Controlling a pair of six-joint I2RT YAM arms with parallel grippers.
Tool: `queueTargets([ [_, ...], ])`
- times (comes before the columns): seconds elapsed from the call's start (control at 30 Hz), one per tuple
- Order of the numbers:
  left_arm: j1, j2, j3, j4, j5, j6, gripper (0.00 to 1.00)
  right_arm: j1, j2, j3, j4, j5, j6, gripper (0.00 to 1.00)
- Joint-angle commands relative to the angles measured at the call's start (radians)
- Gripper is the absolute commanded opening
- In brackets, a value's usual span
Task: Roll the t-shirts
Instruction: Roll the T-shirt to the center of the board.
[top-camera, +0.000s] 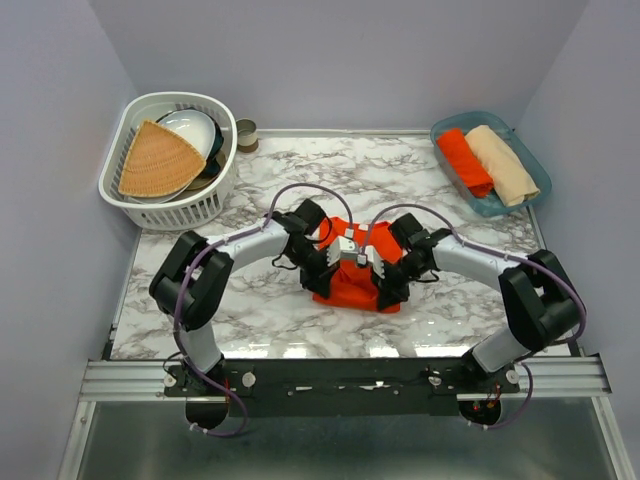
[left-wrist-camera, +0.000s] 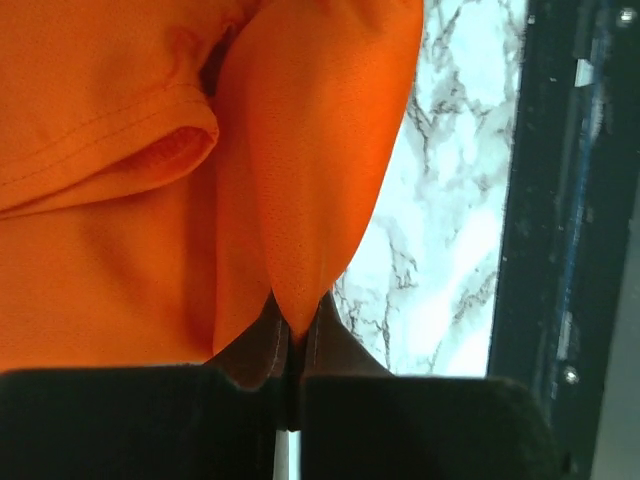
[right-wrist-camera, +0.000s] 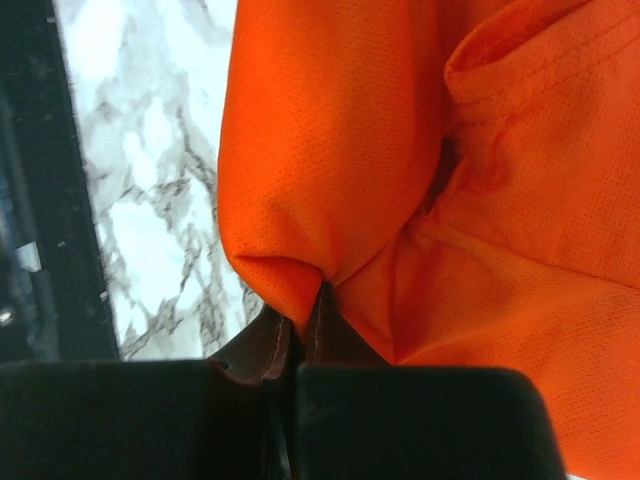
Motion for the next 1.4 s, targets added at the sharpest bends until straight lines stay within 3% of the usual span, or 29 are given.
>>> queueTargets([
  [0.0, 0.02, 0.089, 0.096, -0.436, 0.155, 0.216, 0.0, -0.07, 0.115, 0.176, -0.242, -0.151, -0.098, 0.04],
  [0.07, 0.032, 0.138, 0.147, -0.583, 0.186, 0.3, 0.0, -0.09, 0.172, 0.257, -0.379, -0.197, -0.159, 0.04],
  [0.2, 0.07, 0.193, 0.204, -0.677, 0.218, 0.331, 0.0, -0.146, 0.31, 0.377, -0.558, -0.242, -0.228, 0.04],
  [0.33, 0.104, 0.277, 0.267, -0.656, 0.224, 0.247, 0.0, -0.185, 0.501, 0.513, -0.711, -0.268, -0.267, 0.03],
  [0.47, 0.141, 0.337, 0.333, -0.616, 0.209, 0.163, 0.0, -0.202, 0.592, 0.595, -0.797, -0.265, -0.267, 0.04],
  [0.5, 0.148, 0.34, 0.337, -0.58, 0.202, 0.138, 0.04, -0.2, 0.609, 0.605, -0.807, -0.26, -0.267, 0.04],
  [0.63, 0.178, 0.327, 0.353, -0.536, 0.171, 0.084, 0.36, -0.202, 0.672, 0.657, -0.848, -0.249, -0.27, 0.04],
  [0.73, 0.21, 0.296, 0.337, -0.523, 0.143, 0.07, 0.54, -0.202, 0.72, 0.705, -0.874, -0.248, -0.262, 0.04],
  [0.9, 0.271, 0.209, 0.271, -0.481, 0.091, 0.092, 0.66, -0.202, 0.799, 0.806, -0.925, -0.237, -0.221, 0.05],
  [0.93, 0.277, 0.151, 0.264, -0.46, 0.073, 0.09, 0.98, -0.202, 0.809, 0.812, -0.925, -0.235, -0.221, 0.05],
  [1.07, 0.23, -0.092, 0.161, -0.212, -0.096, -0.021, 0.99, -0.2, 0.83, 0.848, -0.923, -0.222, -0.195, 0.06],
  [1.2, 0.115, -0.334, 0.06, 0.145, -0.229, -0.178, 0.99, -0.202, 0.842, 0.857, -0.925, -0.194, -0.17, 0.06],
  [1.33, -0.011, -0.359, 0.136, 0.209, -0.338, -0.524, 0.99, -0.202, 0.856, 0.857, -0.925, -0.199, -0.159, 0.06],
  [1.37, -0.023, -0.365, 0.136, 0.209, -0.313, -0.491, 0.99, -0.202, 0.861, 0.86, -0.925, -0.202, -0.158, 0.06],
])
